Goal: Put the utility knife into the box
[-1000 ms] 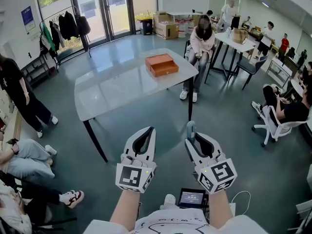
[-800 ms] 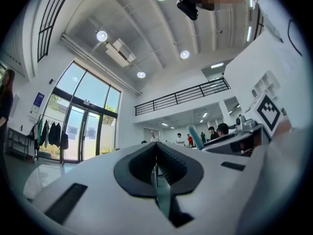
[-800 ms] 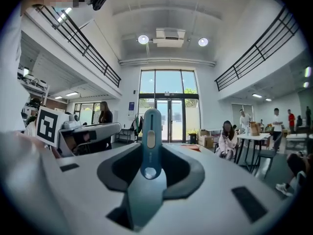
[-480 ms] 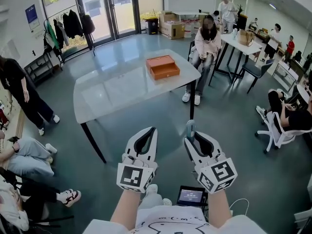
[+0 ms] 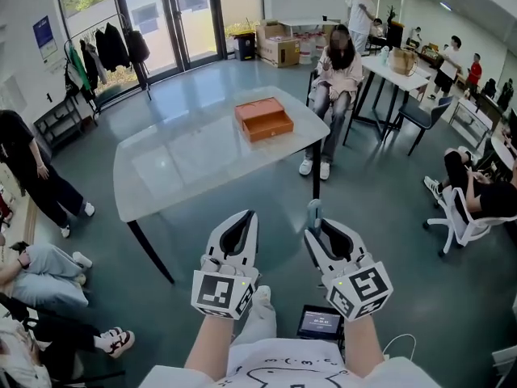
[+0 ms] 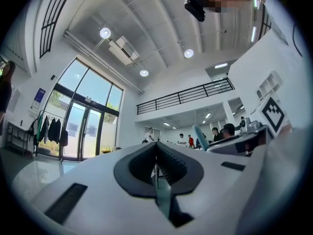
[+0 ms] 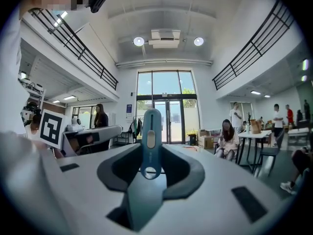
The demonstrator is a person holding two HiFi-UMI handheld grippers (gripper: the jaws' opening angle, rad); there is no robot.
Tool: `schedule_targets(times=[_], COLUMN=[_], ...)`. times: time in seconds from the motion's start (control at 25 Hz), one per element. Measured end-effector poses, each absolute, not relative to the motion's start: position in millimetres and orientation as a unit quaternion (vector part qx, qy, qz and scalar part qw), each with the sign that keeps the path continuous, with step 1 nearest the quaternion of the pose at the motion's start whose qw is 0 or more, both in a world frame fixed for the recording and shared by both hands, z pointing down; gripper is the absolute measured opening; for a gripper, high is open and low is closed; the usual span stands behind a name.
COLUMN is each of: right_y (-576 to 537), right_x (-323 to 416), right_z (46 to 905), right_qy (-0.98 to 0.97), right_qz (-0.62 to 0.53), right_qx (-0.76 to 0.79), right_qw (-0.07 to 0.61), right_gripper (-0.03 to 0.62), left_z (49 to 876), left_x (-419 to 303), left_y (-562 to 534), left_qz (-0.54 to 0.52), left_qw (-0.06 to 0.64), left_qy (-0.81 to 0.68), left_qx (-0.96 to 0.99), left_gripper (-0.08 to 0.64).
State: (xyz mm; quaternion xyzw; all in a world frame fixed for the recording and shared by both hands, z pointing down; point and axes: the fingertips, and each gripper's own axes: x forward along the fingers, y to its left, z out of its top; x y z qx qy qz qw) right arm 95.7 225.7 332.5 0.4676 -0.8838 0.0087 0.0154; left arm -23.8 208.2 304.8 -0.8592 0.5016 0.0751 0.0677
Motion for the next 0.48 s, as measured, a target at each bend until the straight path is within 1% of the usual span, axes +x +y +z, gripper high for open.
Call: schedule_targets(times=[0.48], right_y=[121.3], right_x=[89.5], right_z=[343.7], right_qy=[-0.881], right_qz=[0.015], right_qx=[0.472], right_qw=[0.026], right_gripper=[0.13], left_z=[311.2], left_x=[-30.4], left_y=[97.3], left_qz=[0.08], left_qw=[0.063], left_qy=[0.496], left_qx=[-0.862], left_gripper=[0.015])
